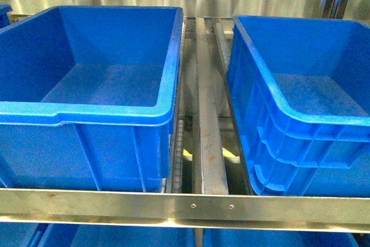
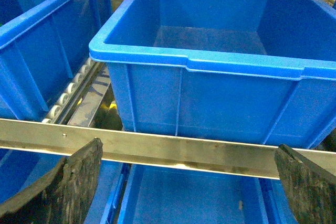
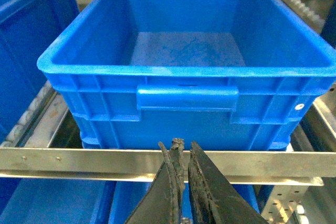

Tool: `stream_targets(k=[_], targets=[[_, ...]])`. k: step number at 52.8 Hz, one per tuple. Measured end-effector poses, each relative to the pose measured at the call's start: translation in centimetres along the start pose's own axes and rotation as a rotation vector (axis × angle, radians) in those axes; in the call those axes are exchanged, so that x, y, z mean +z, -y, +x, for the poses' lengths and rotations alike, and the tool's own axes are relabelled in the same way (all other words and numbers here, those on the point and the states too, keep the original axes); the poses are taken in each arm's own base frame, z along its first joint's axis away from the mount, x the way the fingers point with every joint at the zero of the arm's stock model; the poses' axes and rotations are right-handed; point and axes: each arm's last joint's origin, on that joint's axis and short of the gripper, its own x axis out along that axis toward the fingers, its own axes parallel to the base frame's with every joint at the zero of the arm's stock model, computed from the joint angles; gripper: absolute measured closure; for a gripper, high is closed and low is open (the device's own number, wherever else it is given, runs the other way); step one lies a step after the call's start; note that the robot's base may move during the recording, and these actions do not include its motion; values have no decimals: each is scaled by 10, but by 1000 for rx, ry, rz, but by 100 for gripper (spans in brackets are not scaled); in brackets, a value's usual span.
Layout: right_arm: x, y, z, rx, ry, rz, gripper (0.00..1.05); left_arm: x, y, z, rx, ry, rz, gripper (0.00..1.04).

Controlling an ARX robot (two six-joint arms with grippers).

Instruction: Pick red and yellow buttons and place in box

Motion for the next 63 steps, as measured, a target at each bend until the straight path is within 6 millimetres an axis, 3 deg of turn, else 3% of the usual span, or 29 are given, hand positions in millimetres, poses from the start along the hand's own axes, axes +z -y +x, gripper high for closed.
stream_targets(k=[15,45,63], targets=[[2,0,-4,-3,29,0,101,0,0,0,0,0,0,8],[2,0,-5,-3,32,-2,5,0,0,0,0,0,0,8],[2,0,-5,-8,32,-1,6,0,0,0,-3,0,0,8]])
